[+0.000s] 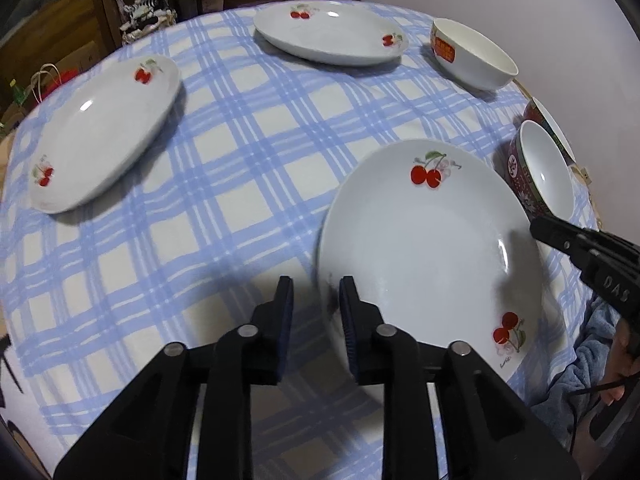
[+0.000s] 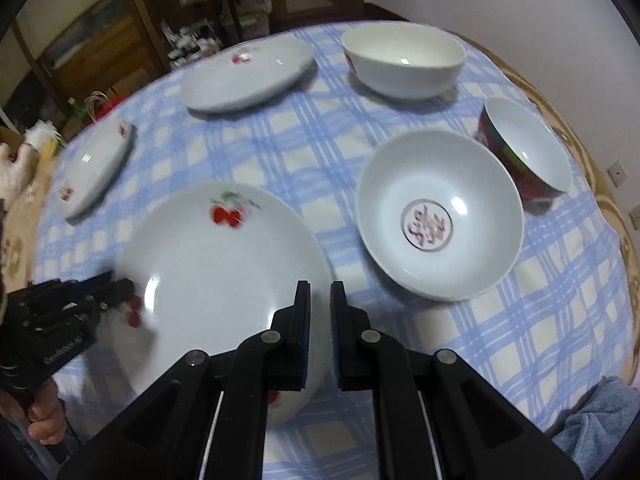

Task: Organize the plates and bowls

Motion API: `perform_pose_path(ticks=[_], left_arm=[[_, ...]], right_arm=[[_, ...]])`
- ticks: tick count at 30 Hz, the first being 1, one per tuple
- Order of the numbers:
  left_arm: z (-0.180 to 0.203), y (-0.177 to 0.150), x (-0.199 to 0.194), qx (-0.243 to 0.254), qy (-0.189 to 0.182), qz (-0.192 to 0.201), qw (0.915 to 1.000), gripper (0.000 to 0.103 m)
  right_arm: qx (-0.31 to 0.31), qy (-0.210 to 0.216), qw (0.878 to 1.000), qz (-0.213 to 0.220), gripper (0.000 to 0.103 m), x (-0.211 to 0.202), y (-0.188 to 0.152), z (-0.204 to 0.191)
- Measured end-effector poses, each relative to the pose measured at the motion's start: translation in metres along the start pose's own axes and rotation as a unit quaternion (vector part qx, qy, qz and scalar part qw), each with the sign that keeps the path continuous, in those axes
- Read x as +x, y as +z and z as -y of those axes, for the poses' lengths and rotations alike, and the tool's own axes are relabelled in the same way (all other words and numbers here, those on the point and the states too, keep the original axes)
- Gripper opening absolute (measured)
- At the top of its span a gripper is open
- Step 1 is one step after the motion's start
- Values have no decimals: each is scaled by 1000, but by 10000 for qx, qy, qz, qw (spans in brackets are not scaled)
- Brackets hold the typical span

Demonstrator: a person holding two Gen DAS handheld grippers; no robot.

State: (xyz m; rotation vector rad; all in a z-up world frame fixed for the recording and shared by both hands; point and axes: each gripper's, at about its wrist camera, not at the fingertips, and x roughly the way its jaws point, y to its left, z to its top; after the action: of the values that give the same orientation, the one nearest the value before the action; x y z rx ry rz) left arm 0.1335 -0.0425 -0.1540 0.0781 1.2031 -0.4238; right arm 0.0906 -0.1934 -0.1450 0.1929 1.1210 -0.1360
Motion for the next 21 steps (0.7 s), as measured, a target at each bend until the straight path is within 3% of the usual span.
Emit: perform_pose_path(ticks=[1,3,5,7,8,15,18,21], left_arm=[[-1,0,-4,17,51,37,10000,34],[-5,0,-15,42,195,156,9997,54],[-11,1,-28,72,418,317,9986,61],[-19,3,-39,61,592,405,9974,76],[-24,5,-45,26,691,467,9965,82],[-64,27,-71,-158,1335,844,9873,89],[-87,41,-73,-381,1373,878,9859,89],[-107,51,-67,-608,1175,781,9881,89]], right_arm=[[-15,51,10000,48,10,-3,2,-2],[-106,158,9996,212,10,-10,7,-8],[-189,231,9990,342,16,-15,13,-17],[-255,423,9976,485,40,-19,22,-25],[-296,447,9970,560,46,-20,26,-29],[-763,615,9895,1062,80,-30,58,-72],[-878,704,9860,1229,88,-29,69,-90],[-966,861,9832,1291,88,-21,83,-110]])
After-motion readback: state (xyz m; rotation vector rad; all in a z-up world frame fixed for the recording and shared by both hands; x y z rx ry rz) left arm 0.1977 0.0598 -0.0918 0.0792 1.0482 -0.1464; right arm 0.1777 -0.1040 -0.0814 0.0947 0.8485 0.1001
